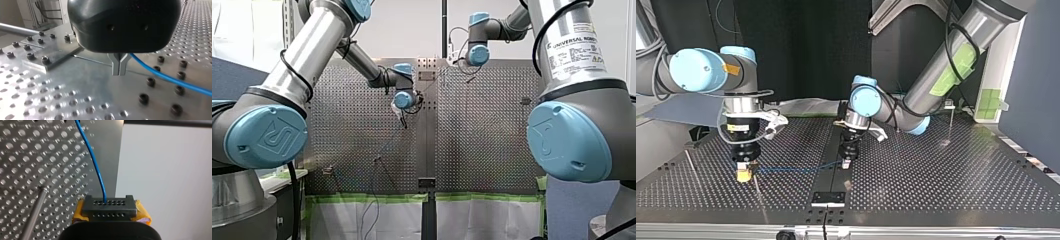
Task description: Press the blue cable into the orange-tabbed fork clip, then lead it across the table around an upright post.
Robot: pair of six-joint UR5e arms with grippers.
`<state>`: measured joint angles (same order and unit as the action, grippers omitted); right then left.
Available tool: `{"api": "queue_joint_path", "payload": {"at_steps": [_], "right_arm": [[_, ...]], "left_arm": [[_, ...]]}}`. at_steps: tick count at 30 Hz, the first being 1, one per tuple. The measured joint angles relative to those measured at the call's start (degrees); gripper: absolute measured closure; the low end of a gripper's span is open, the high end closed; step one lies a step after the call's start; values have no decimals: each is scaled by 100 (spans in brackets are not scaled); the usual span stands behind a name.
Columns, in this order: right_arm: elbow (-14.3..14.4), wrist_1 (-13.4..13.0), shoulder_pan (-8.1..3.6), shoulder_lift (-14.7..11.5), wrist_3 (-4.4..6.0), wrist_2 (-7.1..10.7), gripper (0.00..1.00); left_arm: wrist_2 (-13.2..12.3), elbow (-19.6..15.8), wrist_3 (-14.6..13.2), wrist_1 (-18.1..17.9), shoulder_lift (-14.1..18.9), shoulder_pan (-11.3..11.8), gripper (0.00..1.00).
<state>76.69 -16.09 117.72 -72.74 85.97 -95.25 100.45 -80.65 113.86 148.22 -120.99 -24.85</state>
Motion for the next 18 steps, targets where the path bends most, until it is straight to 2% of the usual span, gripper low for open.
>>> {"api": "queue_joint_path", "payload": {"at_steps": [10, 18], "right_arm": [[52, -6, -184, -81, 120, -3, 100], [78, -15, -315, -122, 191, -4, 100]], "left_arm": [[-60, 341, 78, 200, -3, -105, 98], [-118, 442, 132, 244, -2, -134, 98]]}}
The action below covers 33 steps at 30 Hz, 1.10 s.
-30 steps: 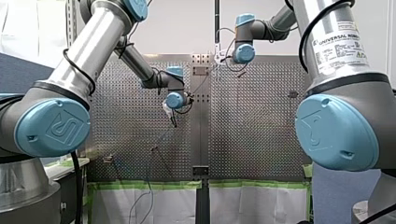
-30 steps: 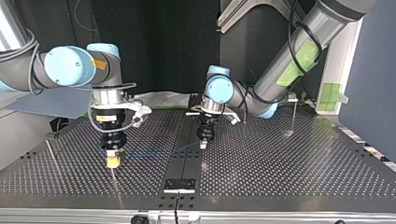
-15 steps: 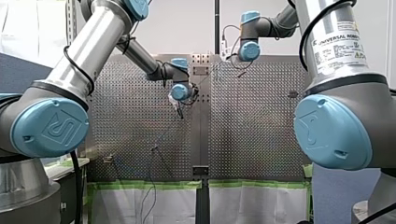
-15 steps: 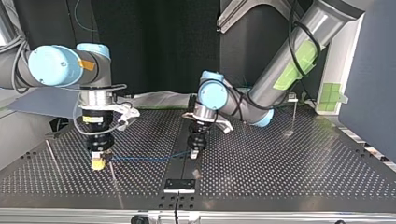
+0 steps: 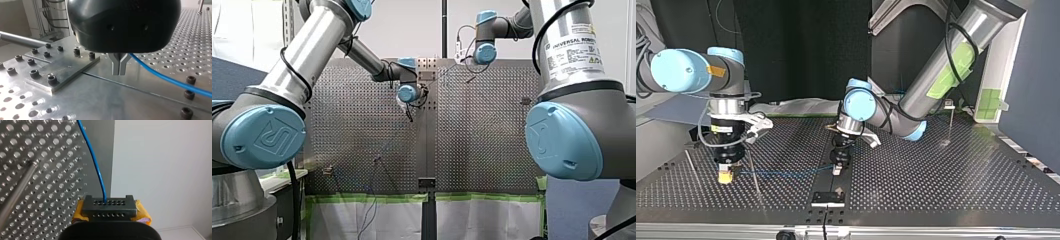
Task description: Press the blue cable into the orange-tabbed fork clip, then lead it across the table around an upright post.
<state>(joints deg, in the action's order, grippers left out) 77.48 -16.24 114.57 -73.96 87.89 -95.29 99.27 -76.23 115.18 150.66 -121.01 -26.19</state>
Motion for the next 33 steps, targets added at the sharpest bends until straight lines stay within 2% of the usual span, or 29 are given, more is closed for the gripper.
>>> {"api": "queue_joint_path", "payload": {"at_steps": [8, 19, 27, 33], "right_arm": [[33, -11, -135, -24, 69, -7, 100], [68, -23, -329, -35, 125, -8, 100], [92, -37, -500, -37, 217, -7, 100], [106, -45, -614, -37, 258, -8, 100]], "left_arm": [[-63, 39, 151, 7, -2, -3, 98], [-131, 325, 268, 128, -4, -43, 98], [-239, 397, 384, 144, -5, -73, 98], [-308, 575, 454, 230, -5, -144, 98]]}}
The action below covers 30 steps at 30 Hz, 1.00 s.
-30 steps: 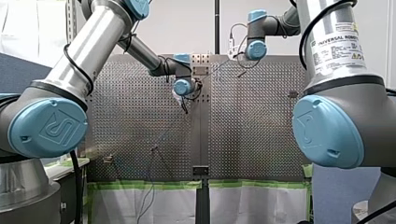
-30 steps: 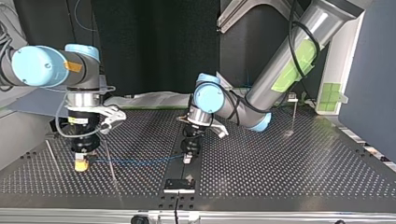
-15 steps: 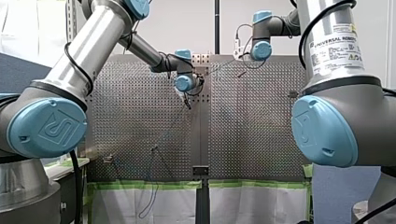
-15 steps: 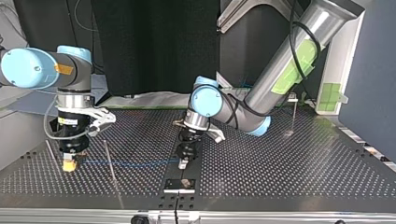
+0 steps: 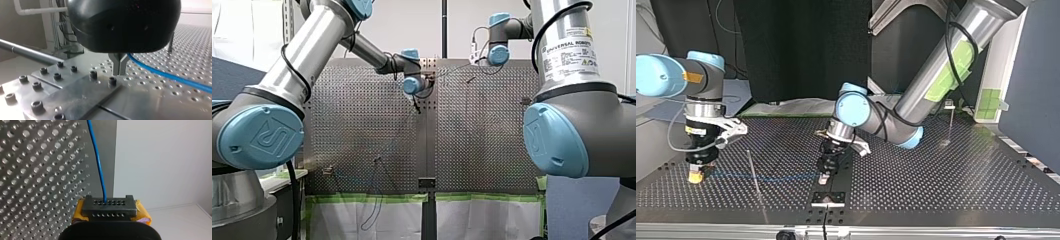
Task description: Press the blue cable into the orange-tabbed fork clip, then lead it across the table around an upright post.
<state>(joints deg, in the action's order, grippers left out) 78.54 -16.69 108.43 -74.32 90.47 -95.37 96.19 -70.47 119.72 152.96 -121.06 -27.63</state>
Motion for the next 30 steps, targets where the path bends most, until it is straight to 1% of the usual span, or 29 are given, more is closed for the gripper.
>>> {"api": "queue_joint_path", "payload": {"at_steps": [4, 9, 13, 17, 22, 25, 30], "right_arm": [[15, -12, -77, 0, 39, 3, 100], [32, -39, -157, 0, 84, 15, 100], [47, -71, -224, 2, 105, 22, 100], [55, -90, -255, 5, 121, 26, 100], [113, -167, -370, 8, 129, 20, 100], [137, -208, -428, 14, 132, 22, 100], [164, -257, -503, 23, 153, 23, 100]], "left_arm": [[-35, 88, 18, 83, 0, -52, 98], [-82, 115, 66, 124, -13, -120, 98], [-124, 121, 162, 129, -15, -159, 98], [-198, 132, 297, 124, -28, -188, 98], [-255, 295, 464, 241, -208, -246, 98], [-255, 430, 478, 346, -324, -272, 98], [-255, 516, 481, 395, -380, -276, 98]]}}
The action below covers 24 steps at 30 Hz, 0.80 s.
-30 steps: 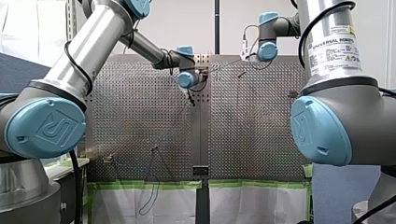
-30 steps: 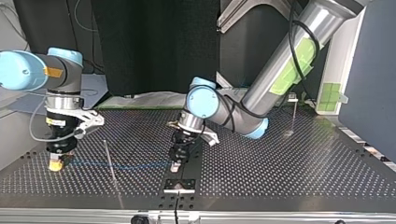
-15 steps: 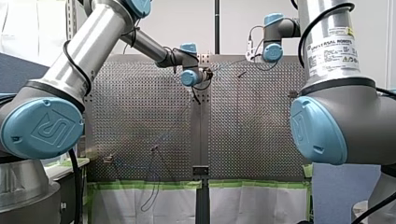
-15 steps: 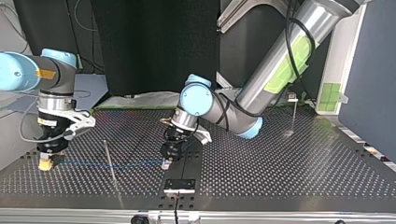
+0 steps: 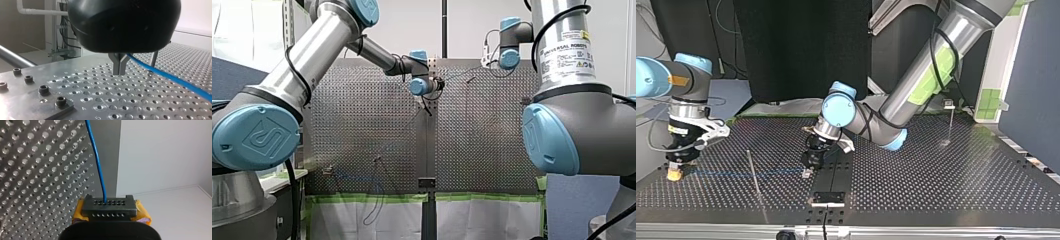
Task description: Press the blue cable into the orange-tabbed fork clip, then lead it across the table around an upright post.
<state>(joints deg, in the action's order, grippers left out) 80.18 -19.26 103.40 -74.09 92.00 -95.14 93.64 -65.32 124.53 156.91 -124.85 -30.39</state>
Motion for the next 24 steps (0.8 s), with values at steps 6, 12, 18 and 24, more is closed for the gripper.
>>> {"api": "queue_joint_path", "payload": {"at_steps": [6, 12, 18, 24], "right_arm": [[-3, -31, -92, 58, 32, 36, 100], [-25, -44, -170, 268, 113, 125, 100], [-53, -42, -215, 531, 150, 183, 100], [-20, -101, -233, 798, 153, 198, 100]], "left_arm": [[0, 11, 0, 7, -5, 2, 98], [0, 12, 1, 6, -7, 10, 98], [0, 12, 0, -40, -7, 13, 96], [1, 12, 0, -93, -7, 17, 96]]}}
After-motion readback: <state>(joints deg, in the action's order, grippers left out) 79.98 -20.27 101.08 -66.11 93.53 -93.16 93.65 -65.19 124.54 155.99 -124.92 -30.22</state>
